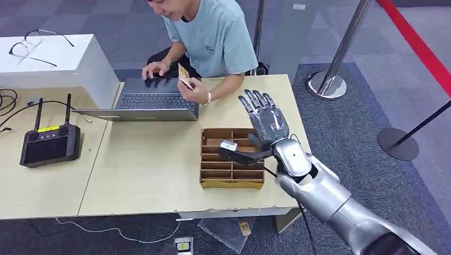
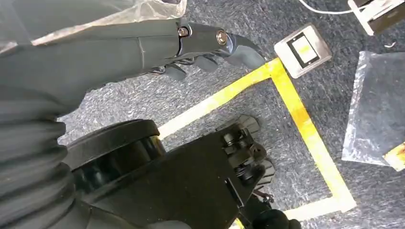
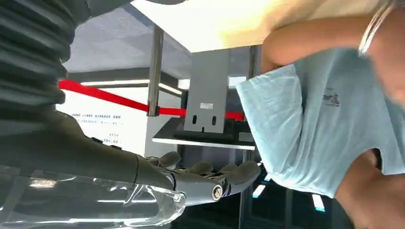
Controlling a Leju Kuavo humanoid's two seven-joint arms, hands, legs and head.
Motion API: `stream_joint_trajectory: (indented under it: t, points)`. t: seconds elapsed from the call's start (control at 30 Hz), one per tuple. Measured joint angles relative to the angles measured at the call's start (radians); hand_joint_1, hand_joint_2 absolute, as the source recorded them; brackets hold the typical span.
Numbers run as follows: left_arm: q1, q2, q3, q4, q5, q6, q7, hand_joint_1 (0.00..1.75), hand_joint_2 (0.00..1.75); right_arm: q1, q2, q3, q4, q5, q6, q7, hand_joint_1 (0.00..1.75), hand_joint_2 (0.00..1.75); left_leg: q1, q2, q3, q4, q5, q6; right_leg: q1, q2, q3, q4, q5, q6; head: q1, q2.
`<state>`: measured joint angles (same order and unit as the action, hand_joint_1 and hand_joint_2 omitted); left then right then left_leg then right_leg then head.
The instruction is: Pass the card to the sensor for recognition and then transmit it.
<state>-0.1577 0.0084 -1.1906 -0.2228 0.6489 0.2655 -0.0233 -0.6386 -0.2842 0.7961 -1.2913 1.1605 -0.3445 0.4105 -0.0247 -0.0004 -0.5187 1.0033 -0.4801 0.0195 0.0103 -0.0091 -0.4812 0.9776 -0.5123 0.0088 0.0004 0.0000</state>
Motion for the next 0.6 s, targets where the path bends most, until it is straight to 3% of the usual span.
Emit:
stream_joint_trajectory:
  t: [0.33, 0.6]
  points:
    - [0.002, 0.001, 0.000, 0.000, -0.003, -0.002, 0.002, 0.00, 1.75, 0.002, -0.013, -0.011, -0.026, 0.011, 0.006, 0.014, 0.00, 1.75, 0.000, 0.000, 0.000, 0.000, 0.000, 0.000, 0.000, 0.000, 0.000, 0.000, 0.000, 0.000, 0.000, 0.000]
    - [0.001, 0.001, 0.000, 0.000, -0.006, -0.002, 0.000, 0.00, 1.75, 0.002, -0.062, -0.037, -0.106, 0.034, 0.103, 0.076, 0.00, 1.75, 0.000, 0.000, 0.000, 0.000, 0.000, 0.000, 0.000, 0.000, -0.001, 0.000, 0.000, 0.000, 0.000, 0.000]
